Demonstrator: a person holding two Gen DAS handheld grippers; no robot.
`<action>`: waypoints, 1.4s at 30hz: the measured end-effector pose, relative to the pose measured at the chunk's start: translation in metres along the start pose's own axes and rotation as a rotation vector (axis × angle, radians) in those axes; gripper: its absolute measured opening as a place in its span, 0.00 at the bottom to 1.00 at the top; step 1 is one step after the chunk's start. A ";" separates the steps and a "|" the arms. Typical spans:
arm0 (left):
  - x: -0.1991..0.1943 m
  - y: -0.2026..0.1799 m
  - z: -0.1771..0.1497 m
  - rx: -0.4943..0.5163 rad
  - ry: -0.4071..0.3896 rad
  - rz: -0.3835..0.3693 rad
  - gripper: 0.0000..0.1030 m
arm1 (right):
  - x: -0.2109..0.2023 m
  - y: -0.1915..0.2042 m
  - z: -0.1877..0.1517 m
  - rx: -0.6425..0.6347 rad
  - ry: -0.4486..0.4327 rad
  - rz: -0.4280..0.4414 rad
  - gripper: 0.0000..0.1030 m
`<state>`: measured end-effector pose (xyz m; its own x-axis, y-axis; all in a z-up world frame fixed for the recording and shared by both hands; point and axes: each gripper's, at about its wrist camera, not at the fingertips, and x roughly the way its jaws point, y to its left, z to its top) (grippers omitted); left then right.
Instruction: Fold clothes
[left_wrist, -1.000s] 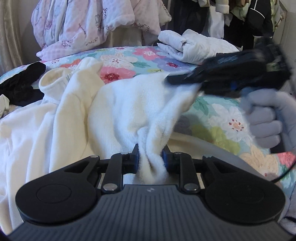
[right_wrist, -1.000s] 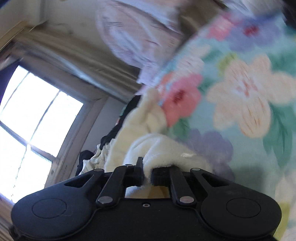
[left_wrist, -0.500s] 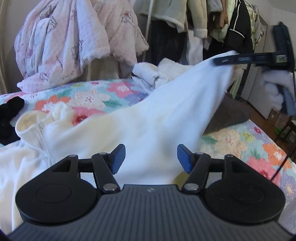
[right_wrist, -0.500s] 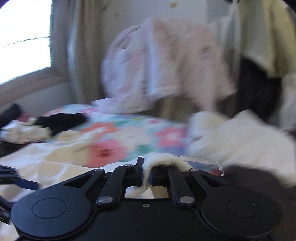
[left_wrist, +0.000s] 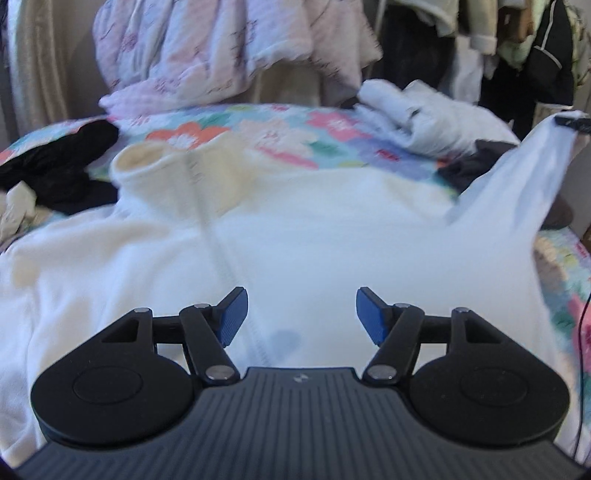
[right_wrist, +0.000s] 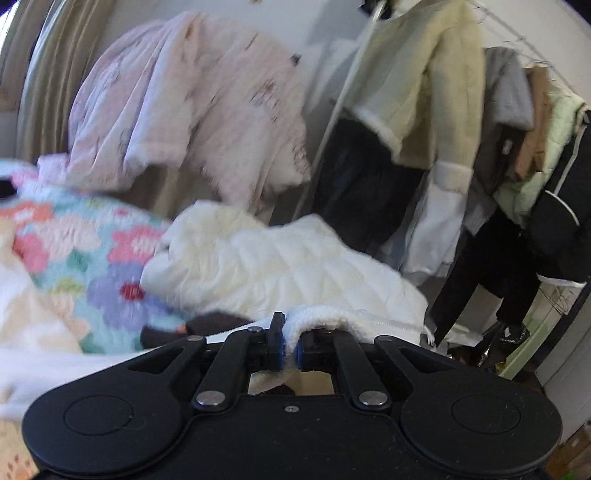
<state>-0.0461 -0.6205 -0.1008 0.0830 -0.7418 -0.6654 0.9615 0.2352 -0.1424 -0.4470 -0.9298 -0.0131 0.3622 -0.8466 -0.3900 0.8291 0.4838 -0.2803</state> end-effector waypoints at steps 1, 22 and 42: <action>0.002 0.005 -0.003 -0.011 0.011 0.007 0.63 | -0.003 -0.001 -0.002 0.033 -0.024 -0.002 0.06; 0.040 0.067 0.046 -0.028 -0.038 0.121 0.63 | -0.041 0.177 0.035 0.071 0.092 0.498 0.60; 0.153 0.103 0.082 -0.151 0.015 0.182 0.35 | 0.139 0.360 0.018 -0.372 0.255 0.721 0.34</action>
<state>0.0868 -0.7613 -0.1567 0.2458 -0.6694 -0.7010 0.8810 0.4560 -0.1265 -0.0901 -0.8767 -0.1520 0.6042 -0.2491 -0.7569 0.2225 0.9648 -0.1400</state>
